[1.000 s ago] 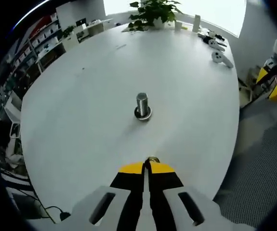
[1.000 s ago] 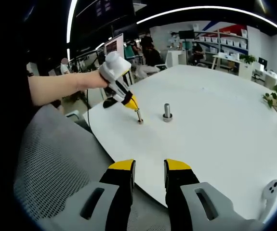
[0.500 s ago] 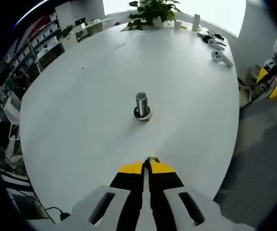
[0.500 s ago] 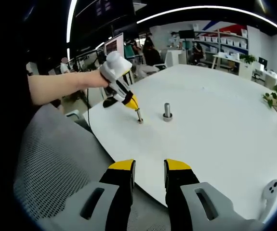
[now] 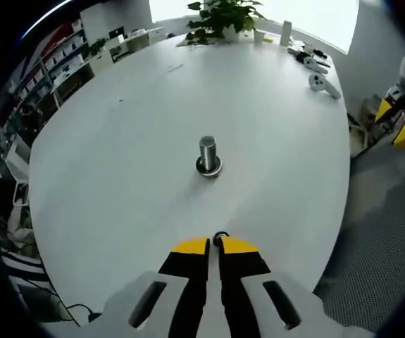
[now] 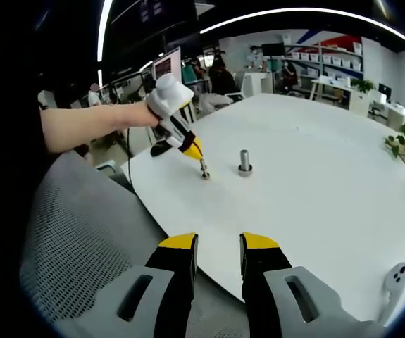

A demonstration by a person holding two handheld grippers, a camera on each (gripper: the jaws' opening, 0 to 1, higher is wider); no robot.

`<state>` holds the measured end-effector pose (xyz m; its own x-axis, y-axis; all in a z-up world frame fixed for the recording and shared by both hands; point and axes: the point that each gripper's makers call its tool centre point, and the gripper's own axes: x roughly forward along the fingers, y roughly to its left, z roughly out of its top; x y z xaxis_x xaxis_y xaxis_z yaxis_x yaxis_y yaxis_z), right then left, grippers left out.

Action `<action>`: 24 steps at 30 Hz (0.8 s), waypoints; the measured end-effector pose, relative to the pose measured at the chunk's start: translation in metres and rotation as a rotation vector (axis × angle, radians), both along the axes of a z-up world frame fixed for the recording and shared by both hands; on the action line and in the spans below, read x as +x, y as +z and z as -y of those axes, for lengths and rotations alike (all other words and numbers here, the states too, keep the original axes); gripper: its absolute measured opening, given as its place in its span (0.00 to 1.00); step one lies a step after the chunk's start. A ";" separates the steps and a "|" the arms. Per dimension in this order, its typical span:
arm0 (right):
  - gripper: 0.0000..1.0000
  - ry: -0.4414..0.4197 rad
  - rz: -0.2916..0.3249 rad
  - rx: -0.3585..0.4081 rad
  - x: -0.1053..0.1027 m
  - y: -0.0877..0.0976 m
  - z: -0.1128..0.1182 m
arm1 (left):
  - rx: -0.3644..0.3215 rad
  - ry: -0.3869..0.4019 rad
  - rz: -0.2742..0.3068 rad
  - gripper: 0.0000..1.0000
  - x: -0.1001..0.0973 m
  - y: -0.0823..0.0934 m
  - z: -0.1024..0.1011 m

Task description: Place the washer onto the threaded stud by aligning its center hole with the stud, sliding it down to the base, and recovering from edge contact or off-axis alignment until the washer reaches the visible bottom stop.

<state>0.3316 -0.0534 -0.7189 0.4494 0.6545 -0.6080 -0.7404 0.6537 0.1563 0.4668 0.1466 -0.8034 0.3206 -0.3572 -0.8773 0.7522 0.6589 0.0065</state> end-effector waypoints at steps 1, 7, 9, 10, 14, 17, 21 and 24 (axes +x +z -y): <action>0.26 -0.001 0.000 0.000 0.000 0.000 0.000 | -0.003 0.002 0.001 0.03 0.000 0.000 0.000; 0.26 -0.001 0.000 0.001 -0.001 0.001 -0.001 | -0.007 0.003 0.007 0.03 0.000 0.001 0.001; 0.26 0.000 0.000 0.002 -0.002 0.001 -0.002 | -0.002 -0.006 0.016 0.03 0.001 0.001 0.001; 0.26 0.001 0.000 0.002 -0.002 0.001 -0.002 | -0.005 -0.005 0.019 0.03 0.001 0.001 0.001; 0.26 0.004 -0.001 0.003 -0.002 0.002 -0.004 | 0.001 -0.001 0.030 0.04 0.002 0.001 0.000; 0.26 0.009 -0.002 0.003 -0.002 0.003 -0.005 | 0.015 -0.009 0.038 0.04 0.001 0.003 -0.002; 0.26 0.015 -0.003 0.000 -0.003 0.003 -0.006 | -0.007 0.006 0.070 0.04 0.001 0.018 -0.003; 0.26 0.016 -0.003 0.000 -0.002 0.004 -0.006 | -0.071 0.046 0.121 0.04 0.004 0.040 -0.002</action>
